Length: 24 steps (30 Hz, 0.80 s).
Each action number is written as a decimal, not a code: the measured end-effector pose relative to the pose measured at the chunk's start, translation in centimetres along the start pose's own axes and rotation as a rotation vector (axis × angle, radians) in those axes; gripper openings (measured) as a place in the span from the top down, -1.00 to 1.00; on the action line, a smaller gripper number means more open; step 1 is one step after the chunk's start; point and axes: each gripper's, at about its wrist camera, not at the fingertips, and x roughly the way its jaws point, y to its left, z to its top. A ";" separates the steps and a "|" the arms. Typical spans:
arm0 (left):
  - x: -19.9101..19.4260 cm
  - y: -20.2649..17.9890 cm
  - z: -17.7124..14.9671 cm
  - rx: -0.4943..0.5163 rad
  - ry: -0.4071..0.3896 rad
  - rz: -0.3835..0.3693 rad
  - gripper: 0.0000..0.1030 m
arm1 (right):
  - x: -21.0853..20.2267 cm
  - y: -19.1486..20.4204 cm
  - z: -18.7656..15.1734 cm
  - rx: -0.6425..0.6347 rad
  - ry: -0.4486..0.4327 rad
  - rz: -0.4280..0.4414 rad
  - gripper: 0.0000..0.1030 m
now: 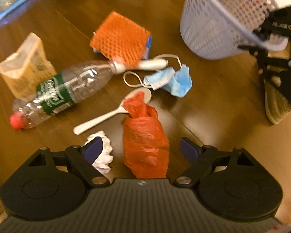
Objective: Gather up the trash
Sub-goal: 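Grasp the red plastic bag with the left gripper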
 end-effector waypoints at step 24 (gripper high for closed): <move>3.7 0.4 -0.6 0.019 0.095 0.003 0.24 | 0.6 0.4 0.0 -0.029 -0.002 0.009 0.81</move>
